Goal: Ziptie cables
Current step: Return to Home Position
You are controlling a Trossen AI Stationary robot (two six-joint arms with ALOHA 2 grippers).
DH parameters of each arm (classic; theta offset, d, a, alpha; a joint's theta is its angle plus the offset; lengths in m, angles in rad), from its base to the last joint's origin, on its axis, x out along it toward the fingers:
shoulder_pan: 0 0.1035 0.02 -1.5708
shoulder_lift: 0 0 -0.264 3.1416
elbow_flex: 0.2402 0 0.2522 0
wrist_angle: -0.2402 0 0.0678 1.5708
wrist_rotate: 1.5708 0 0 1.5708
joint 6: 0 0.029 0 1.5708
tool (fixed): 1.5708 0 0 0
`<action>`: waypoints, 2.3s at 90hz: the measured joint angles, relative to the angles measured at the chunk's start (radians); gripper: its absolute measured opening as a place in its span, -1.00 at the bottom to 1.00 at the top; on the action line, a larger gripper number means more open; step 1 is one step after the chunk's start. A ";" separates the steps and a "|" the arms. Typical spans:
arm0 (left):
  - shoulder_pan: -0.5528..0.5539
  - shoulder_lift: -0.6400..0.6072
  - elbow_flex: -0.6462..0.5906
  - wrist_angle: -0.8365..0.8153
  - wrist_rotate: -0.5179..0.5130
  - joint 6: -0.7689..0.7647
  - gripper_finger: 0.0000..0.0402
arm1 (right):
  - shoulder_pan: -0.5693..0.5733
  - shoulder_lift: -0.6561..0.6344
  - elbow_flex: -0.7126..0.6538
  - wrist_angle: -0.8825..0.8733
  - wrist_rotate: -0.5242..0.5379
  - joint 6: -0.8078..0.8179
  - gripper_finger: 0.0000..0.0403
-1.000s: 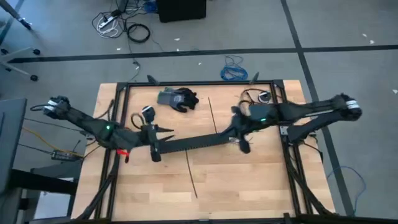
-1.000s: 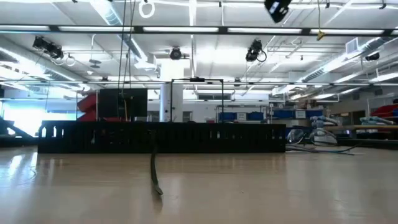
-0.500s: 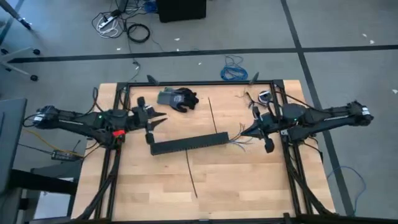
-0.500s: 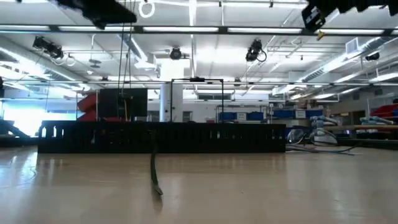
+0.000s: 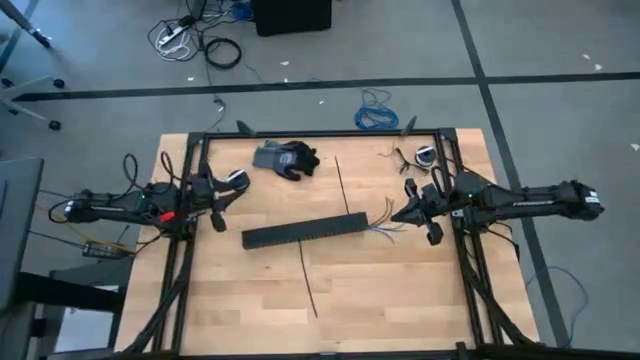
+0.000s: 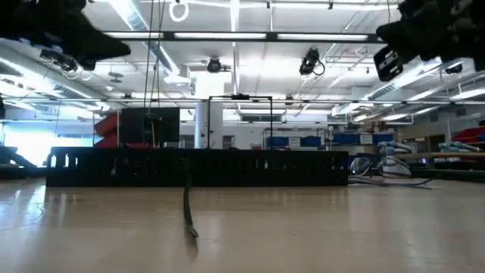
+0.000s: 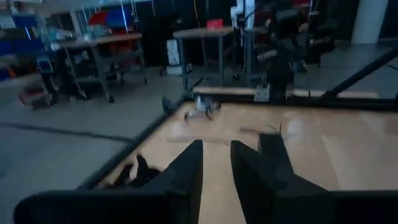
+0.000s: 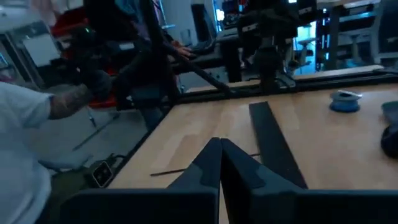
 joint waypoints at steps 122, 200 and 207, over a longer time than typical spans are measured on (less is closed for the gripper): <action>-0.003 -0.148 -0.183 -0.061 0.387 -0.146 -0.63 | -0.168 0.295 -0.173 0.472 -0.336 0.005 -1.00; -0.003 -0.152 -0.186 -0.010 0.245 -0.169 -0.63 | -0.068 -0.369 -0.174 0.055 -0.322 0.009 -0.98; -0.003 -0.152 -0.186 -0.010 0.246 -0.169 -0.63 | -0.028 -0.401 -0.174 0.024 -0.323 -0.026 -0.98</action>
